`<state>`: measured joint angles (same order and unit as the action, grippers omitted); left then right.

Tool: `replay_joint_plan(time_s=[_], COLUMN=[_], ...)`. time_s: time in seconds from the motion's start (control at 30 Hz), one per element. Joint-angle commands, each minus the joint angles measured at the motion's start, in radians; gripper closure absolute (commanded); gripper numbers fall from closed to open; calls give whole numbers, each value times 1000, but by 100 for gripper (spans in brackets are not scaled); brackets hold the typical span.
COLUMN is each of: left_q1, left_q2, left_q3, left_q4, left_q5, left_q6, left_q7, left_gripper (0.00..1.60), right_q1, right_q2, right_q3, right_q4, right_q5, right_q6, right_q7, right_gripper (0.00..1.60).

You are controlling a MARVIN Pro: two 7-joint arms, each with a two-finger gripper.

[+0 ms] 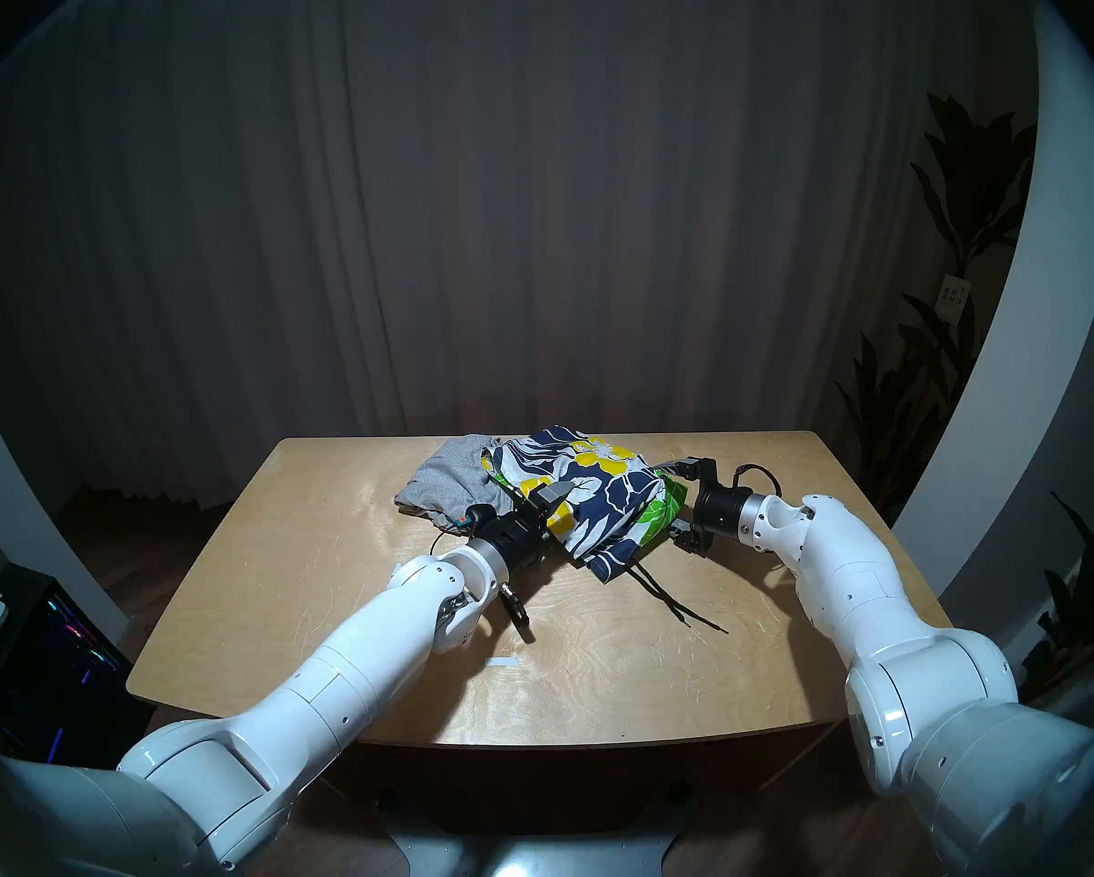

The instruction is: Fold pants twice and stack them

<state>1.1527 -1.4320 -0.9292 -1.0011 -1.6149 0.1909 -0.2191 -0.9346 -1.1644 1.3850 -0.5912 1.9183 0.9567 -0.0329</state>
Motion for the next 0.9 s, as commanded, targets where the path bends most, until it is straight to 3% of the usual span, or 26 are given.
replay_joint_plan(time_s=[0.0,0.27,0.87], left_q1=[-43,-75,-134], left_q2=[-20,-32,-80], left_q3=[14,25,25], left_q4=[33,58,182], left_q5=[16,15,15], left_q6=[3,24,33], left_q7=[94,197,184], left_gripper=[0,0,0], right_q1=[71,101,127], right_q2=[-34,-51,-64], right_q3=[-28,-63,-101], right_q4=[22,70,121], right_q5=[-36,-80,-129], right_q6=[-14,-20,-20], right_q7=[25,66,143], right_gripper=[0,0,10])
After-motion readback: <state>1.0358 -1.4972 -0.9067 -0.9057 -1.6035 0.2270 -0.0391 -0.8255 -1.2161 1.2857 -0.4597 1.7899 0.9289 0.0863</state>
